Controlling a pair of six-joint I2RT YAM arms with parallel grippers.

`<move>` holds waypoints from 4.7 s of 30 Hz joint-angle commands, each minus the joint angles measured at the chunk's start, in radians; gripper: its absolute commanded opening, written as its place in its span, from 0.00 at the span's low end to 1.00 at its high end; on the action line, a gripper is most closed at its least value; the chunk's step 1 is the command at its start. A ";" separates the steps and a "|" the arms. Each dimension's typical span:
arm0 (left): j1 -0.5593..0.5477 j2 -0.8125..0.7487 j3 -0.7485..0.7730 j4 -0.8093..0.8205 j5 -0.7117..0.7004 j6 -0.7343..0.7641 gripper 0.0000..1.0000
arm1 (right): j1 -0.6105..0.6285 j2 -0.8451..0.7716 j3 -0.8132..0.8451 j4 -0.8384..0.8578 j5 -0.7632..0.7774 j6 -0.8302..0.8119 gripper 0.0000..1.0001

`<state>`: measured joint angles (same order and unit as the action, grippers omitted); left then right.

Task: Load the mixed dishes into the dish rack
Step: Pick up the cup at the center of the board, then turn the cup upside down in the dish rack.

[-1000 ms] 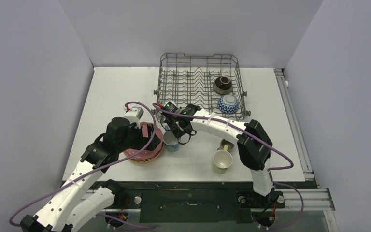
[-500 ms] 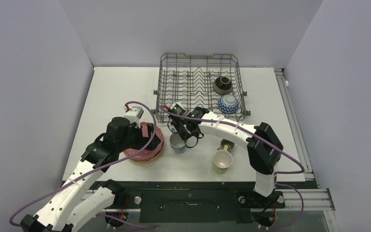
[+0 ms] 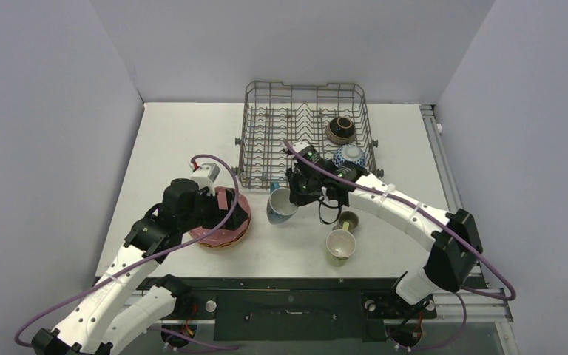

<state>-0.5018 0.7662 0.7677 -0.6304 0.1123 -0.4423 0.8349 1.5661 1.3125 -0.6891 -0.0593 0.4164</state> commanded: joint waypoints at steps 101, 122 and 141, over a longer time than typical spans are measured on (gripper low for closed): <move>0.022 -0.126 -0.035 1.219 0.417 -0.879 0.96 | 0.104 -0.440 -0.357 1.320 -0.235 0.622 0.00; 0.022 -0.117 -0.031 1.230 0.446 -0.868 0.82 | 0.121 -0.453 -0.347 1.267 -0.192 0.592 0.00; 0.022 -0.104 -0.039 1.248 0.447 -0.870 0.00 | 0.110 -0.463 -0.366 1.232 -0.191 0.596 0.11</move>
<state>-0.4782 0.6659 0.6910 0.5278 0.5285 -1.3155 0.9504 1.1286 0.9146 0.5041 -0.2779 1.0073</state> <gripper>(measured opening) 0.738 0.063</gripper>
